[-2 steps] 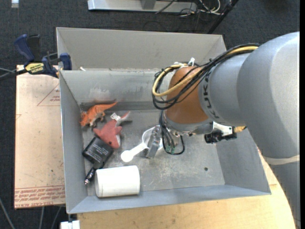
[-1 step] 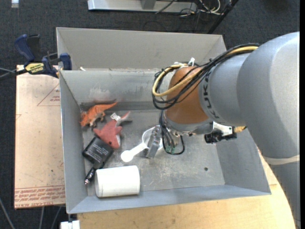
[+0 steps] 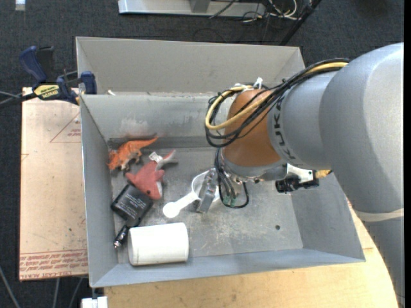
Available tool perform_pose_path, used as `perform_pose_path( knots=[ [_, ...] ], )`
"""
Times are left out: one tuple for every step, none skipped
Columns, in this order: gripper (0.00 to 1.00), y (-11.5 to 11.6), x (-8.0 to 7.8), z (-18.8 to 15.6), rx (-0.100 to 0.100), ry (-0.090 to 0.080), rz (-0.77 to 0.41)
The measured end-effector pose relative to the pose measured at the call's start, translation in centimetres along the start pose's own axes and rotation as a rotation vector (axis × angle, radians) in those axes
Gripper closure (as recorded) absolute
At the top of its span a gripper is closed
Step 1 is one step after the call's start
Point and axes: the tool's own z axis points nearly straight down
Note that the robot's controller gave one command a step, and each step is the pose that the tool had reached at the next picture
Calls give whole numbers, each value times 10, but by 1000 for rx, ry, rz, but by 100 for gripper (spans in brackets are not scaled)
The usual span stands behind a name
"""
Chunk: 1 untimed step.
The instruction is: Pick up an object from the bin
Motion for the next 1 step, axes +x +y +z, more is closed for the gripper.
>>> perform_pose_path(
  knots=[
    [100,0,0,0,0,0,0]
  ],
)
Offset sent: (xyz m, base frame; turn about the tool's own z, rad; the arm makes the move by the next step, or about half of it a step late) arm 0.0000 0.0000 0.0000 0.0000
